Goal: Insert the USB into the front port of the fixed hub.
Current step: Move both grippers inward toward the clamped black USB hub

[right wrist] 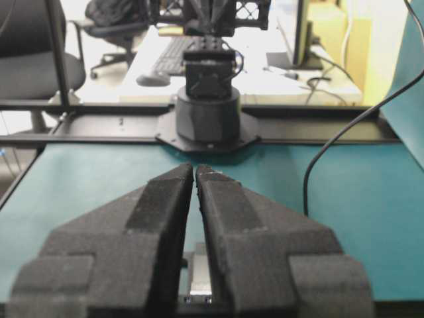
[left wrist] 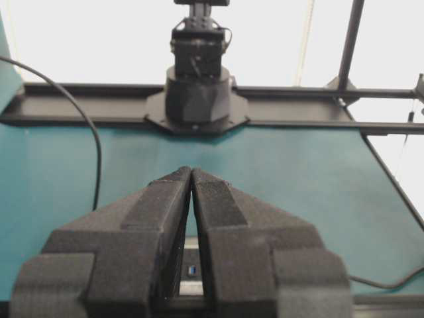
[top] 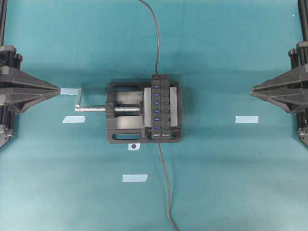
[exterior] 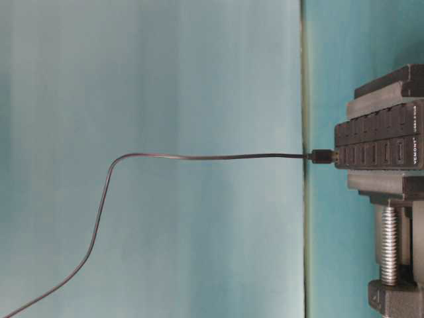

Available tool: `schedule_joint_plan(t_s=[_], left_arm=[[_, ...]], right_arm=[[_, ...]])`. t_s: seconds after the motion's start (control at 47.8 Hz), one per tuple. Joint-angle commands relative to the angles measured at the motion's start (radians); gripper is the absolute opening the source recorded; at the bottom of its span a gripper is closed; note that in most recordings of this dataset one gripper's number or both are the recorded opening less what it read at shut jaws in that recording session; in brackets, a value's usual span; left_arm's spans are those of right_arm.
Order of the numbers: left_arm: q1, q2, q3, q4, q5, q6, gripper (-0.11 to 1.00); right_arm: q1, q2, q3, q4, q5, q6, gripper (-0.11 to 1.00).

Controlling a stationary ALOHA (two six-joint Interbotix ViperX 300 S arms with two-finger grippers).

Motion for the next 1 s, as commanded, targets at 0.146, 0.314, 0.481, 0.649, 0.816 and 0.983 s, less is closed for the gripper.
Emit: schedule_joint_plan(t_s=[0.146, 0.314, 0.481, 0.649, 0.816, 0.983], left_arm=[[0.009, 0.009, -0.002, 0.011, -0.012, -0.005, 0.00], [0.009, 0.012, -0.006, 0.012, -0.008, -0.003, 0.00], [0.008, 0.029, -0.018, 0.012, 0.021, -0.003, 0.00], [0.006, 0.075, -0.046, 0.012, 0.097, -0.002, 0.00], [-0.003, 0.147, -0.074, 0.012, 0.124, -0.003, 0.00], [-0.017, 0.218, -0.087, 0.012, 0.126, -0.002, 0.00]], right_arm=[[-0.052, 0.055, -0.008, 0.037, 0.044, 0.023, 0.06], [-0.071, 0.126, -0.046, 0.037, 0.120, 0.032, -0.02], [-0.074, 0.199, -0.083, 0.037, 0.189, 0.032, -0.02], [-0.075, 0.273, -0.103, 0.037, 0.225, 0.031, -0.02], [-0.095, 0.307, -0.101, 0.035, 0.225, 0.031, -0.02], [-0.133, 0.314, -0.101, 0.032, 0.229, 0.028, -0.02]])
